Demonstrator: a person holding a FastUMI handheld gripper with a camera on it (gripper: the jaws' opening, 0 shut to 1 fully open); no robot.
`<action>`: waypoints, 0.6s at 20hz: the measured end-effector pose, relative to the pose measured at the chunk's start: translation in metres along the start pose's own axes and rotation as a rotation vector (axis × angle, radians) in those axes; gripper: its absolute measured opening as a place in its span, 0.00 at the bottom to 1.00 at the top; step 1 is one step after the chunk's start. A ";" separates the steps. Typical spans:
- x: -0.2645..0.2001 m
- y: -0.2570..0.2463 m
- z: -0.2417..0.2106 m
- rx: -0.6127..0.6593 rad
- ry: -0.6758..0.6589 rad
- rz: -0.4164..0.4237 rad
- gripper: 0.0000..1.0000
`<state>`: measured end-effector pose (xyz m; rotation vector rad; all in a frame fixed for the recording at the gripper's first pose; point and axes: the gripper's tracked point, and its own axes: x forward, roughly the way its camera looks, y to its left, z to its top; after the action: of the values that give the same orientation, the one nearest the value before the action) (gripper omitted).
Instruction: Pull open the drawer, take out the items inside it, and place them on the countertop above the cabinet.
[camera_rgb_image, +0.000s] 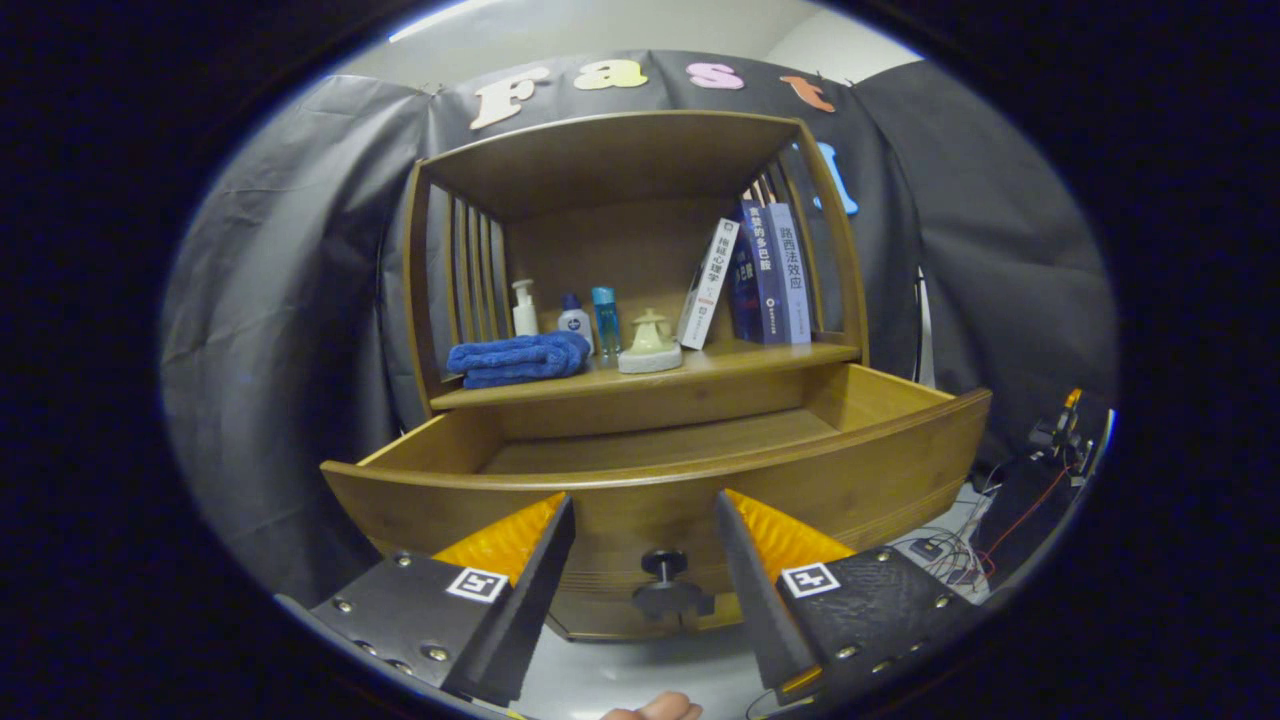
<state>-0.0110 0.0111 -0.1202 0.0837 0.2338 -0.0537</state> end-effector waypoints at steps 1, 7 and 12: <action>0.003 0.001 0.000 -0.003 0.001 0.002 0.84; 0.005 -0.001 -0.001 -0.006 -0.030 -0.009 0.84; 0.016 0.000 0.001 -0.003 -0.034 -0.005 0.84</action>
<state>0.0048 0.0100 -0.1227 0.0792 0.2006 -0.0596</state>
